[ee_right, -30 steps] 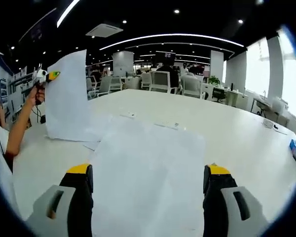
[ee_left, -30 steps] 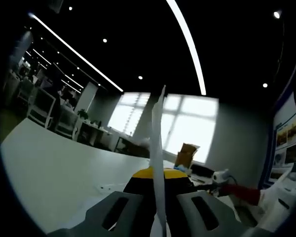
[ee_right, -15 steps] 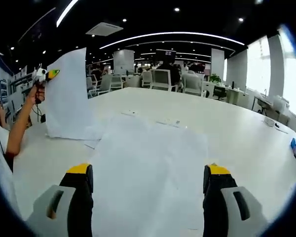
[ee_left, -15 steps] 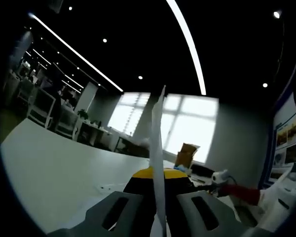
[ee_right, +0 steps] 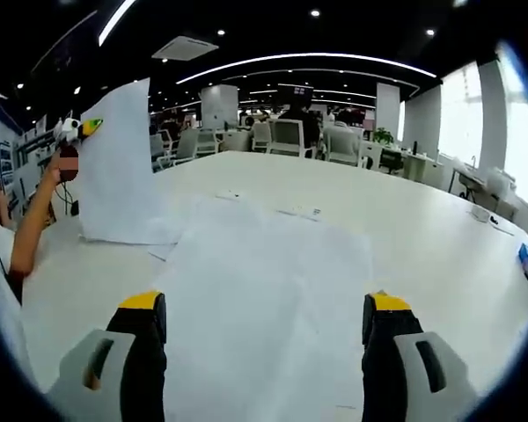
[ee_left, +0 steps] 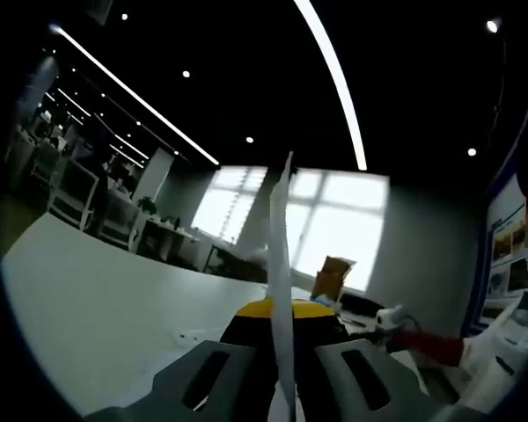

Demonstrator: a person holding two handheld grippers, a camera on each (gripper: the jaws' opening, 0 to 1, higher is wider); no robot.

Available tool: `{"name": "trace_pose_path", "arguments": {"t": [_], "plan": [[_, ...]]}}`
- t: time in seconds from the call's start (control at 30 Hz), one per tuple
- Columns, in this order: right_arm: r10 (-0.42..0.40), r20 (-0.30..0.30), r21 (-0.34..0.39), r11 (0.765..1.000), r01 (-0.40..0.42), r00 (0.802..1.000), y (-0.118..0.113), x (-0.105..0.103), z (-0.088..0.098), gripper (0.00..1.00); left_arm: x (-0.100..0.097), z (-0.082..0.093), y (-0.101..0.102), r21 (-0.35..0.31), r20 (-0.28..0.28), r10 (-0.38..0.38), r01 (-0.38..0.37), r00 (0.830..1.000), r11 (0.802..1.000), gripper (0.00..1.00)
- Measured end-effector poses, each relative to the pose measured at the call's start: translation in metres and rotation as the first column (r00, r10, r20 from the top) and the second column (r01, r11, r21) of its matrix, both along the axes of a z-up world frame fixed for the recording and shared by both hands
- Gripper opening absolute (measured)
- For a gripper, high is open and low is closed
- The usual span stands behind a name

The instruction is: Organize the stack of printing papers by aligning and flattening the scattered papers on the table

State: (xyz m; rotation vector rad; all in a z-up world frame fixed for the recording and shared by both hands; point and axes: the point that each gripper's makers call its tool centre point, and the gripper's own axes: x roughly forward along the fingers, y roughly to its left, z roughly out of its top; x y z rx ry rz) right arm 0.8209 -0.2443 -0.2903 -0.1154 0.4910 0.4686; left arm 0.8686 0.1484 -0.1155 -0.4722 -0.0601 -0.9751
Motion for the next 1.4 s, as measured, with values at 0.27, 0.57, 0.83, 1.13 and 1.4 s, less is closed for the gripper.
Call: {"name": "trace_pose_path", "arguments": {"t": [0.27, 0.57, 0.83, 1.13, 1.4], "plan": [[0.003, -0.03, -0.005, 1.0, -0.003, 1.0, 0.002, 0.001, -0.014, 0.87, -0.002, 0.003, 0.004, -0.01, 0.008, 0.006, -0.006, 1.0, 1.0, 0.06], [0.002, -0.035, 0.014, 1.0, -0.001, 0.999, 0.006, 0.005, -0.017, 0.87, -0.003, 0.005, 0.006, -0.019, 0.012, 0.007, -0.006, 1.0, 1.0, 0.06], [-0.001, -0.07, 0.003, 1.0, 0.001, 0.998, 0.005, 0.004, -0.032, 0.87, -0.006, 0.007, 0.005, -0.025, 0.019, 0.004, -0.003, 1.0, 1.0, 0.06], [-0.012, -0.096, 0.002, 1.0, 0.012, 0.995, 0.0, 0.002, -0.044, 0.87, -0.006, 0.006, 0.004, -0.023, 0.018, 0.004, -0.003, 1.0, 1.0, 0.06], [-0.016, -0.116, 0.002, 1.0, 0.016, 0.993, -0.002, 0.002, -0.054, 0.87, -0.003, 0.005, 0.006, -0.021, 0.014, 0.007, -0.006, 1.0, 1.0, 0.06]]}}
